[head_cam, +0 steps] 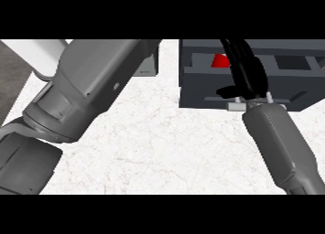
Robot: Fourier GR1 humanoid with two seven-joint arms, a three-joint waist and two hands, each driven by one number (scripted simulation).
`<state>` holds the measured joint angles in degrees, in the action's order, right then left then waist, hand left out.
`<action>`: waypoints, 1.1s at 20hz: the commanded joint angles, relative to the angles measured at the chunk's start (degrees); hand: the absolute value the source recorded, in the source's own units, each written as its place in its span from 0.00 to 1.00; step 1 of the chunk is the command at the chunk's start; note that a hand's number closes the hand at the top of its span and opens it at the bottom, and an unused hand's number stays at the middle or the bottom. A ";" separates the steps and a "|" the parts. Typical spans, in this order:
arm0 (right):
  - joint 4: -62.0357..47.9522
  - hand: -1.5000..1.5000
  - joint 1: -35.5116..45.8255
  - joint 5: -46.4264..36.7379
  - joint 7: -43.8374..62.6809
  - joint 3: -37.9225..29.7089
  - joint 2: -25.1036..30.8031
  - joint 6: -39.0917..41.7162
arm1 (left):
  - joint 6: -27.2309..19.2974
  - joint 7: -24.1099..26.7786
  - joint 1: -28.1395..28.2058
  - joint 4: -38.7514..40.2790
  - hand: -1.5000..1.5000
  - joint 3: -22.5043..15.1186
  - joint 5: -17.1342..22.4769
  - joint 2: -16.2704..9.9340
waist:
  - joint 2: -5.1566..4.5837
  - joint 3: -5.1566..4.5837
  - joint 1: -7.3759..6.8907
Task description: Pick up the can, place it into the drawer and close the drawer
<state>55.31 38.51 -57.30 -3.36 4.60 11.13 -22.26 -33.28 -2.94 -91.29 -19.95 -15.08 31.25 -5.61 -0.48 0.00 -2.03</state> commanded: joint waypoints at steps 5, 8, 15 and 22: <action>-17.08 0.00 14.12 -4.24 2.14 -4.45 -1.83 -10.64 | 1.00 -2.16 5.23 -5.91 0.00 -1.06 -1.43 -2.80 | 0.00 0.03 -2.22; -23.13 0.00 14.66 -3.23 -2.93 -6.19 -0.43 -14.62 | 3.37 -4.10 6.46 -7.40 0.00 -0.48 -1.38 -6.33 | -0.36 0.08 -1.62; -31.19 0.00 25.09 -5.42 1.15 -7.62 -1.30 -16.69 | 4.50 -6.78 10.89 -14.39 0.00 -1.75 -2.06 -8.50 | -0.15 0.01 -3.64; -35.18 0.00 28.88 -2.95 -2.71 -10.50 0.79 -16.68 | 4.65 -9.21 15.04 -20.38 0.00 -3.27 -2.73 -9.55 | -0.47 0.08 -4.87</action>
<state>21.38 63.39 -61.26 -5.27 -3.99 11.12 -36.27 -28.60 -11.04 -78.85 -37.09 -17.11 29.14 -15.12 -1.29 0.35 -5.92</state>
